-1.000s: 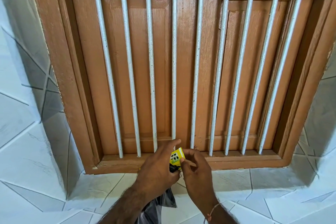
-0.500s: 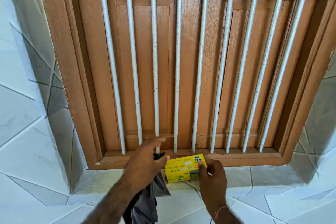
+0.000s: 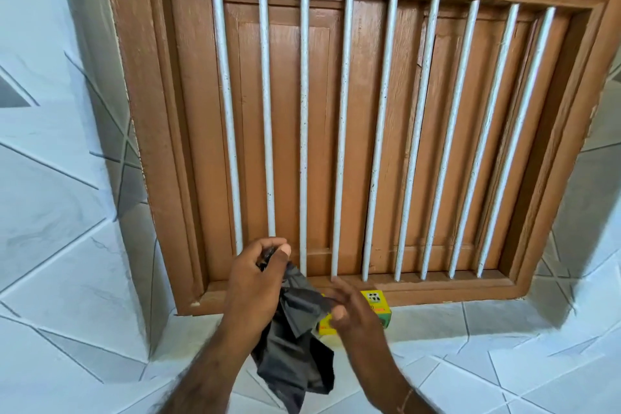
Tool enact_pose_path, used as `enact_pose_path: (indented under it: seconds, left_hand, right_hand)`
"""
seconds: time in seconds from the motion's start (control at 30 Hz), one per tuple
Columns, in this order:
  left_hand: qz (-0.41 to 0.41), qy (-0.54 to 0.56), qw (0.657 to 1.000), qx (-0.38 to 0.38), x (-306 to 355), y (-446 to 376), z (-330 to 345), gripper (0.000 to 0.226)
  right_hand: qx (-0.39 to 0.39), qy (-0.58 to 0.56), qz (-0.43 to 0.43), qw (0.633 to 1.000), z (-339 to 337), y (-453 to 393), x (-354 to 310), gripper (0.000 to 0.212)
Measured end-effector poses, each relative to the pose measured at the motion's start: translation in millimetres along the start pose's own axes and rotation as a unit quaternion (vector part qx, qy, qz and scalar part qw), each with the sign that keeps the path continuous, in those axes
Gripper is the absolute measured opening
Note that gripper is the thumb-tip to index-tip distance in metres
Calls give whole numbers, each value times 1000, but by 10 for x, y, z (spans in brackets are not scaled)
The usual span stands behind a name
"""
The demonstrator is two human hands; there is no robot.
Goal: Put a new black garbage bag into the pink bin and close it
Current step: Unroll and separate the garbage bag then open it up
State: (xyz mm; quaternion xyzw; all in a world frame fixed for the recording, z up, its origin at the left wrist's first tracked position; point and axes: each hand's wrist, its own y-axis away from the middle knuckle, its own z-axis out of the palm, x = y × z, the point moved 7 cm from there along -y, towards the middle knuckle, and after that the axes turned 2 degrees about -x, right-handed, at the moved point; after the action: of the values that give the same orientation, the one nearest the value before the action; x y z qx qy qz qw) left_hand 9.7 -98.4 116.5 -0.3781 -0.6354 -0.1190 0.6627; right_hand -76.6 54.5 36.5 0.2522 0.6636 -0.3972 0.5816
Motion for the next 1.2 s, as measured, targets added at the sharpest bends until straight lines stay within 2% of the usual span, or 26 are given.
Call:
enact_pose_path:
  seconds: [0.03, 0.07, 0.1, 0.17, 0.23, 0.3, 0.43, 0.53, 0.63, 0.77, 0.87, 0.97, 1.03, 1.07, 1.13, 1.2]
  left_hand:
    - [-7, 19, 1000, -2, 41, 11, 8, 8]
    - [-14, 36, 999, -9, 70, 33, 20, 8]
    - [-20, 46, 999, -16, 92, 62, 33, 9]
    - [-28, 51, 998, -25, 95, 129, 35, 8]
    - [-42, 50, 997, -32, 56, 212, 12, 10]
    - [-60, 42, 996, -54, 8, 307, -11, 23]
    - [-95, -27, 979, -178, -55, 688, -67, 64]
    - [-127, -86, 966, -207, -116, 1029, -211, 49]
    - [-136, -102, 973, -154, -107, 1302, -472, 35]
    - [-156, -72, 985, -3, -68, 1732, -922, 21]
    - [-152, -8, 981, 120, -10, 2155, -1197, 17]
    - [-167, 114, 951, 232, 52, 2590, -1444, 21]
    - [-158, 129, 948, 246, 195, 2806, -1550, 24]
    - [-149, 130, 949, 244, 292, 2898, -1603, 24]
    - [-142, 117, 955, 231, 443, 2995, -1628, 23]
    - [-145, 68, 966, 205, 571, 3122, -1669, 21]
  right_hand:
    - [-44, -49, 15, 998, 179, 48, -48, 83]
    - [-57, -88, 23, 994, 295, 92, -104, 73]
    - [-50, -111, 19, 992, 359, 124, -179, 53]
    - [20, -102, 3, 995, 333, 177, -317, 14]
    - [82, -60, -16, 995, 252, 235, -408, 14]
    - [118, -55, -15, 991, 164, 274, -441, 17]
    - [152, -156, 35, 975, -42, 377, -427, 20]
    - [140, -226, 54, 963, -214, 461, -467, 20]
    - [155, -264, 50, 951, -525, 579, -399, 20]
    - [171, -313, 64, 932, -1068, 834, -200, 26]
    - [147, -322, 99, 930, -1300, 1092, 96, 34]
    - [194, -202, 162, 946, -1489, 1520, 507, 41]
    - [227, -66, 192, 953, -1507, 1882, 665, 25]
    - [263, 1, 196, 945, -1490, 2037, 671, 29]
    - [279, 150, 120, 941, -1312, 2236, 414, 39]
    - [202, 221, -50, 953, -782, 2489, -97, 33]
